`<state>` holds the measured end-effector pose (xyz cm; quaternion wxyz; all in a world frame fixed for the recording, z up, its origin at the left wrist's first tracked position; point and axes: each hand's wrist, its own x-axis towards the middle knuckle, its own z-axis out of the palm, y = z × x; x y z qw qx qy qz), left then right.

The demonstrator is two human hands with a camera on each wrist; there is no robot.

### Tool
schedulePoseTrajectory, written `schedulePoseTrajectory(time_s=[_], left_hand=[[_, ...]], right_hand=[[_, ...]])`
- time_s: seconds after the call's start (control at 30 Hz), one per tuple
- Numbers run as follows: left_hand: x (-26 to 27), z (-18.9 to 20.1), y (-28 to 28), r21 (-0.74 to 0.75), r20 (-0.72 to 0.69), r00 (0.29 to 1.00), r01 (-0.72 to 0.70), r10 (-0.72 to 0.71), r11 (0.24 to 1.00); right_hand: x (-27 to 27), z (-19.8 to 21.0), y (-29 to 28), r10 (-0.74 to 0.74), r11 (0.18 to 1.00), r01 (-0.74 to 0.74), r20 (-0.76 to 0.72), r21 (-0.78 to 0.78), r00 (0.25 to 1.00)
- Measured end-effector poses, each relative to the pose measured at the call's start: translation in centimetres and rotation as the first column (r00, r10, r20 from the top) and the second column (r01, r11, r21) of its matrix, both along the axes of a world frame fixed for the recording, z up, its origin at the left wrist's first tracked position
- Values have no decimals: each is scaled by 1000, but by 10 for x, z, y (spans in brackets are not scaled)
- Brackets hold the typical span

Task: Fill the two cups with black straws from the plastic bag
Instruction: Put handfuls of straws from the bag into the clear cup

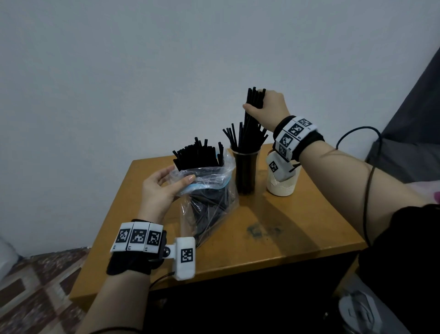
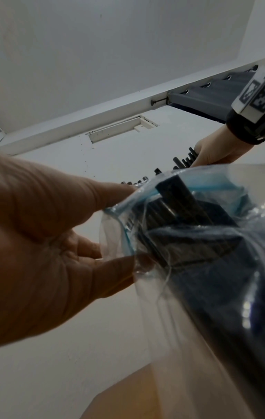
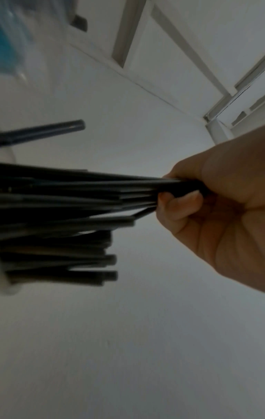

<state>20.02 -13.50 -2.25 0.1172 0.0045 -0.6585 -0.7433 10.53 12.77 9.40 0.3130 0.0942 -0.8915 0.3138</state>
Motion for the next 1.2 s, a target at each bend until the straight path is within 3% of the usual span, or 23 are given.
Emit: schedulePoseTrajectory(time_s=[0.1, 0.3, 0.4, 0.47, 0.53, 0.6, 0.67, 0.73, 0.83, 0.9, 0.97, 1.1, 1.2], left_hand=[[0, 0, 1, 5, -5, 1000, 15, -15, 1000], [1, -1, 1, 23, -11, 999, 33, -33, 999], [1, -2, 1, 38, -15, 999, 40, -39, 998], [1, -3, 0, 36, -18, 999, 46, -45, 998], [2, -4, 0, 29, -19, 999, 45, -45, 999], [3, -3, 1, 19, -18, 999, 41, -41, 999], [4, -3, 2, 8, -17, 999, 36, -36, 999], [5, -3, 3, -7, -10, 999, 36, -36, 999], [8, -2, 3, -28, 2, 999, 46, -46, 999], [9, -2, 2, -39, 7, 999, 47, -47, 998], [10, -2, 2, -35, 8, 999, 44, -43, 998], [10, -2, 2, -29, 4, 999, 34, -33, 999], [8, -2, 0, -38, -21, 1000, -21, 20, 999]], right_hand=[[-6, -15, 5, -68, 997, 65, 81, 35, 994], [-10, -41, 1, -196, 956, 141, 204, 258, 959], [-5, -47, 2, -81, 996, 76, 96, 55, 992], [1, -51, 2, 36, 997, -41, -74, -63, 997], [8, -55, -1, 118, 990, -107, -116, 91, 986], [10, -60, -3, 111, 912, -112, 26, 394, 994], [9, -63, -2, 54, 850, -133, 166, 510, 985], [10, -59, 0, 96, 903, -164, 187, 397, 978], [19, -49, 2, 211, 974, -216, 78, 69, 974], [25, -40, 5, 184, 971, -182, 0, -153, 983], [26, -32, 13, 87, 952, -78, 16, -297, 996], [22, -30, 36, -68, 941, 116, 158, -318, 985], [23, -35, 49, -119, 967, 191, 361, -171, 925]])
